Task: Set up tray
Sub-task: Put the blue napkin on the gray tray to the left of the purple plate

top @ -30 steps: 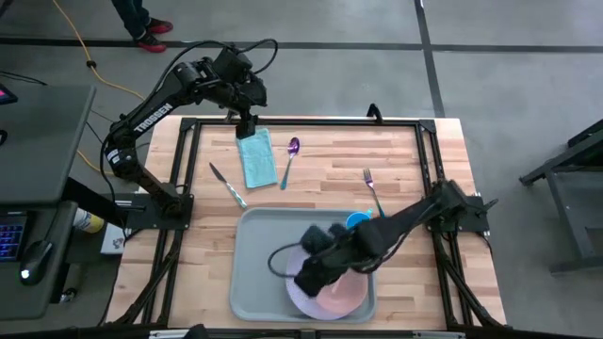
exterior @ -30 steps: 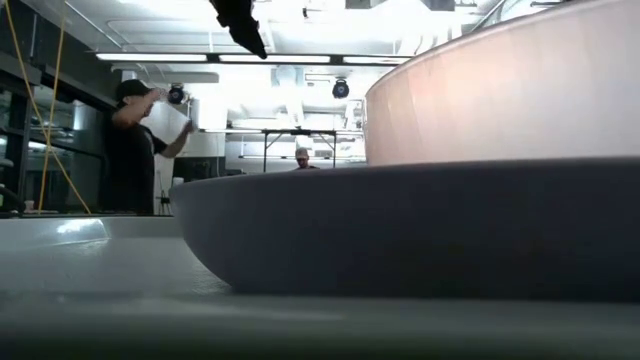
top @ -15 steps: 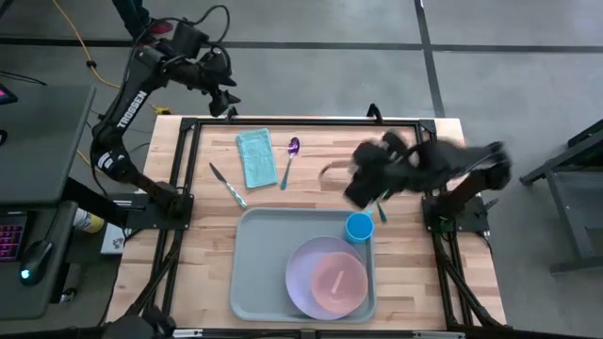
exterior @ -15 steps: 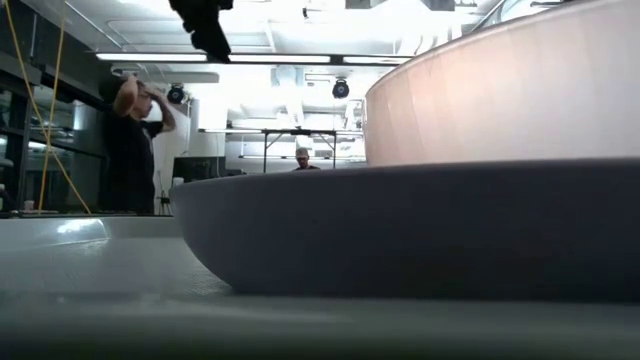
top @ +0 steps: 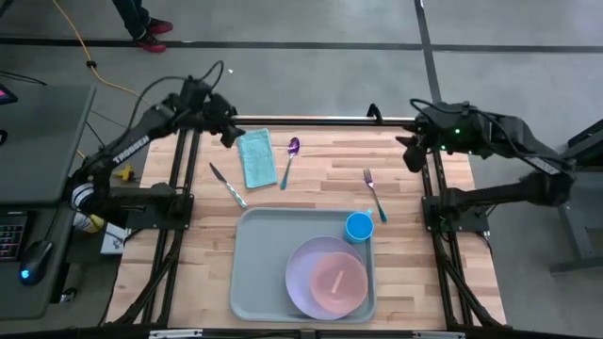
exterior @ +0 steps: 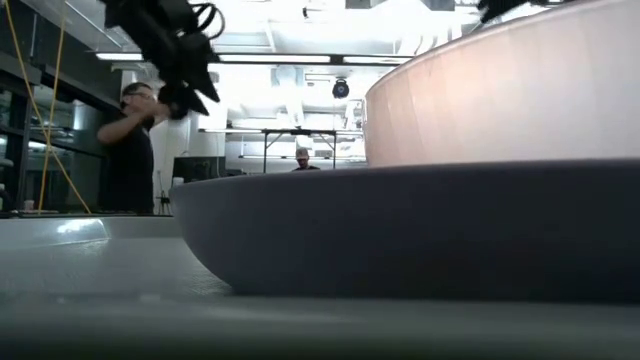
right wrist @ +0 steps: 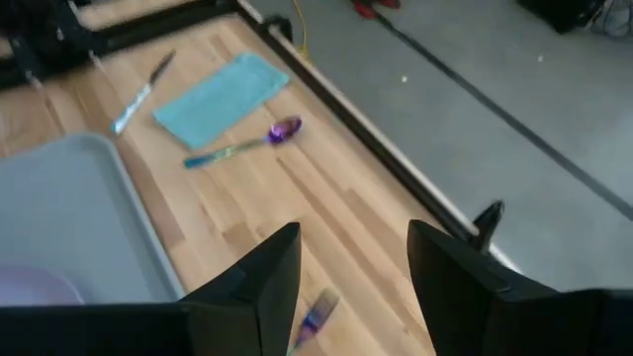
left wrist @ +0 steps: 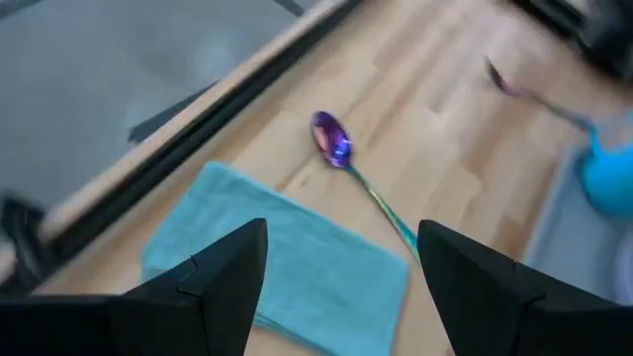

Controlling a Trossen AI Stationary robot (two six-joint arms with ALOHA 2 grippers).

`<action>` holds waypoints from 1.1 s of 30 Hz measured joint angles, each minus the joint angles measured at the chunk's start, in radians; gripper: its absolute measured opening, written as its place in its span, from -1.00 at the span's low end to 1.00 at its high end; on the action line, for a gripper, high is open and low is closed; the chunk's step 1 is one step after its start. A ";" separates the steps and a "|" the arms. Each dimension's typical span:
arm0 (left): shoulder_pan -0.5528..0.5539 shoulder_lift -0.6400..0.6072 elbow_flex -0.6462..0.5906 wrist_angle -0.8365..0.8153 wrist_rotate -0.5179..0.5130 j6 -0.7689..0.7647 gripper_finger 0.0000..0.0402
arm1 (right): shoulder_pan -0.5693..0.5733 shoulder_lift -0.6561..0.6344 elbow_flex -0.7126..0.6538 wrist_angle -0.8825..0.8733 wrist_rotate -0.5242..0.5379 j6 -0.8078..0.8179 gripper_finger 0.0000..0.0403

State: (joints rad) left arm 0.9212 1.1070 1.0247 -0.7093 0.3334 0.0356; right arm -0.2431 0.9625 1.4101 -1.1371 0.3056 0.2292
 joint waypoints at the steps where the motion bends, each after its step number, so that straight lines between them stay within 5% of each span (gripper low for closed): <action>1: -0.007 -0.015 -0.040 0.033 -0.025 -0.055 0.46 | -0.022 -0.012 -0.023 0.002 -0.023 -0.010 -0.19; 13: -0.026 -0.031 -0.198 0.023 -0.320 -0.487 0.46 | -0.136 -0.020 -0.287 0.240 -0.190 0.041 -0.11; 33: -0.025 0.298 -0.199 0.125 -0.313 -0.541 0.46 | -0.136 -0.014 -0.365 0.365 -0.223 0.054 -0.11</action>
State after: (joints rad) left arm 0.8963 1.4049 0.8257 -0.5844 0.0205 -0.5057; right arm -0.3794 0.9482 1.0447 -0.7719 0.0825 0.2828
